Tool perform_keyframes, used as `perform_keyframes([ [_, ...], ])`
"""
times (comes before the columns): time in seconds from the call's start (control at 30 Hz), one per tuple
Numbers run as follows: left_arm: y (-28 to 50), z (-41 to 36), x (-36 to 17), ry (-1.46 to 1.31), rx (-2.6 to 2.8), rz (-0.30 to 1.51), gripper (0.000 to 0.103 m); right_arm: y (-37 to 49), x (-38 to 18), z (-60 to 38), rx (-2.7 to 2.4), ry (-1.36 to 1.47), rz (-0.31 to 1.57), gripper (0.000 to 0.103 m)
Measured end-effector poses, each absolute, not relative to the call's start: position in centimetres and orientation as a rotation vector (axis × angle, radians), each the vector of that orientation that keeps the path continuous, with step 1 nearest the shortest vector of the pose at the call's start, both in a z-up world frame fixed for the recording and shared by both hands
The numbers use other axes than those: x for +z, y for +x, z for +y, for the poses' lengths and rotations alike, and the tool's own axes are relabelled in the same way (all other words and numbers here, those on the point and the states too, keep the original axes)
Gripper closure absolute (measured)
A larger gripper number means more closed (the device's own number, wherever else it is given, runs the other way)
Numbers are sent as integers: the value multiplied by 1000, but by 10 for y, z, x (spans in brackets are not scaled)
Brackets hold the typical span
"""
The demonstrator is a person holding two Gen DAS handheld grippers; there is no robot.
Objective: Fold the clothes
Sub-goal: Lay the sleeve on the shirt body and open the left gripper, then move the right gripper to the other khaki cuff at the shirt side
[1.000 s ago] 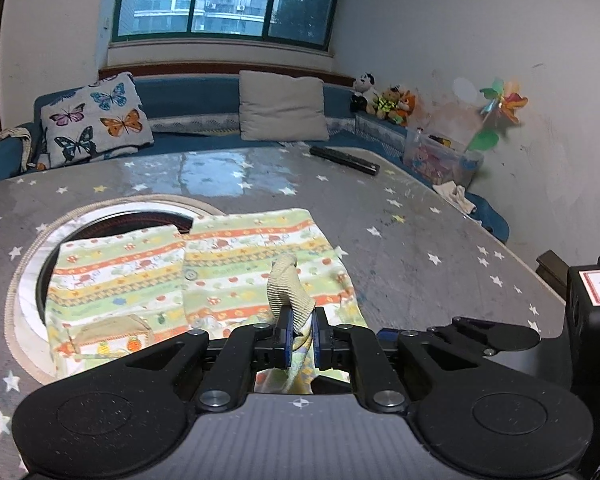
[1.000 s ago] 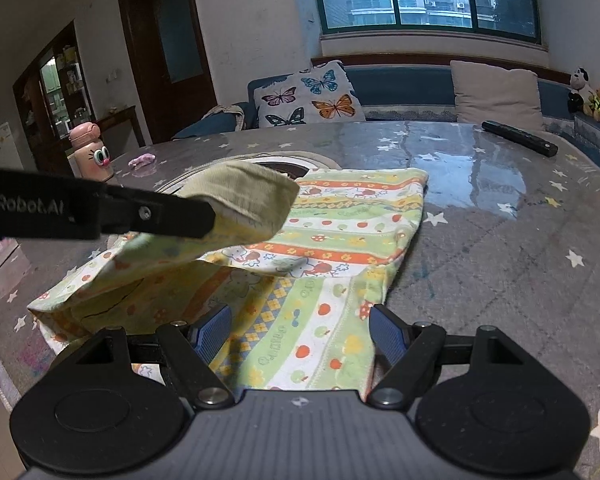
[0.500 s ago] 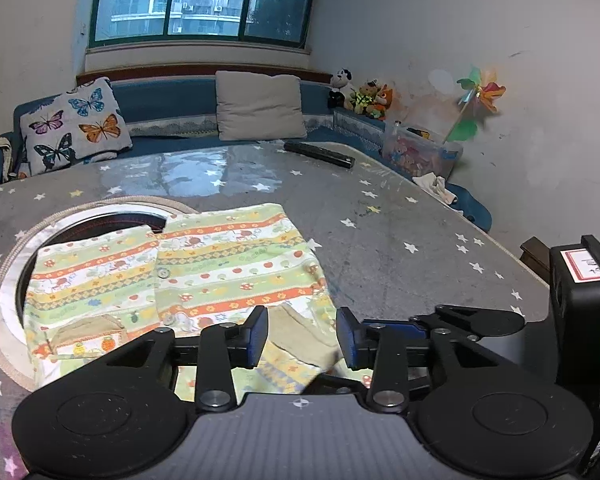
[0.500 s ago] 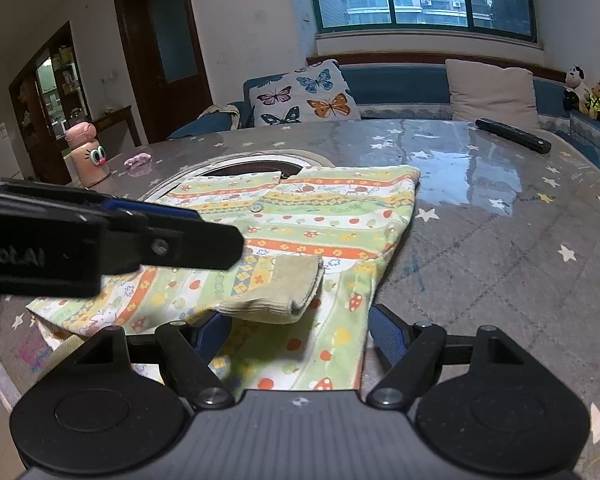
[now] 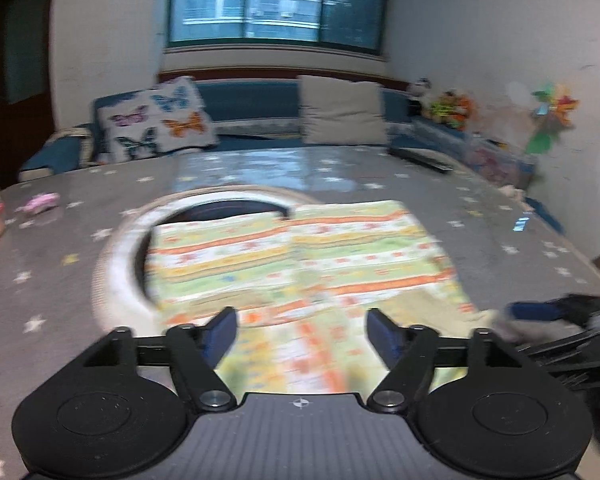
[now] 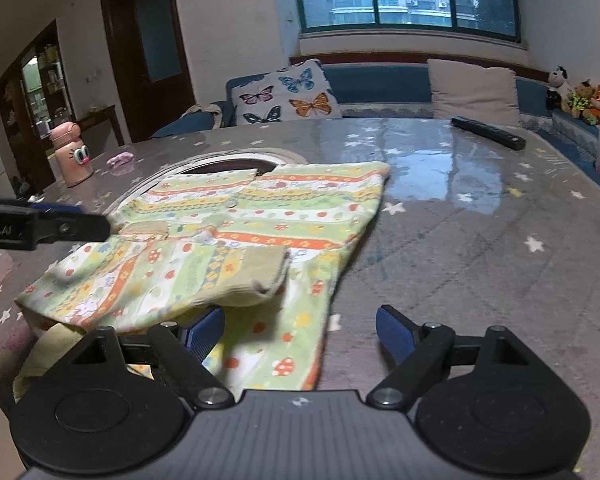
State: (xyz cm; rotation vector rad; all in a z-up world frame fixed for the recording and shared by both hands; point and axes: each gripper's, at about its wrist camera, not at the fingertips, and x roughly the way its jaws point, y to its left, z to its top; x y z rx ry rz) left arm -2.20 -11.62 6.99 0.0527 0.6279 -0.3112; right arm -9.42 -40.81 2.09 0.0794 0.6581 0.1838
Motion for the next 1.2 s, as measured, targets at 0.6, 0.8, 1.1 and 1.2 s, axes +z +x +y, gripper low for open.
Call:
perform_keyframes([
  [0.6, -18, -51, 39, 103, -66, 672, 6, -82, 30, -404, 154, 55, 639, 15],
  [0.8, -10, -45, 20, 178, 6, 711, 6, -78, 16, -390, 164, 13, 697, 15],
  [1.1, -1, -54, 39, 169, -29, 656, 5, -67, 29, -381, 171, -20, 669, 15],
  [1.2, 9, -68, 41, 190, -59, 646, 5, -55, 29, -373, 176, -32, 666, 15],
])
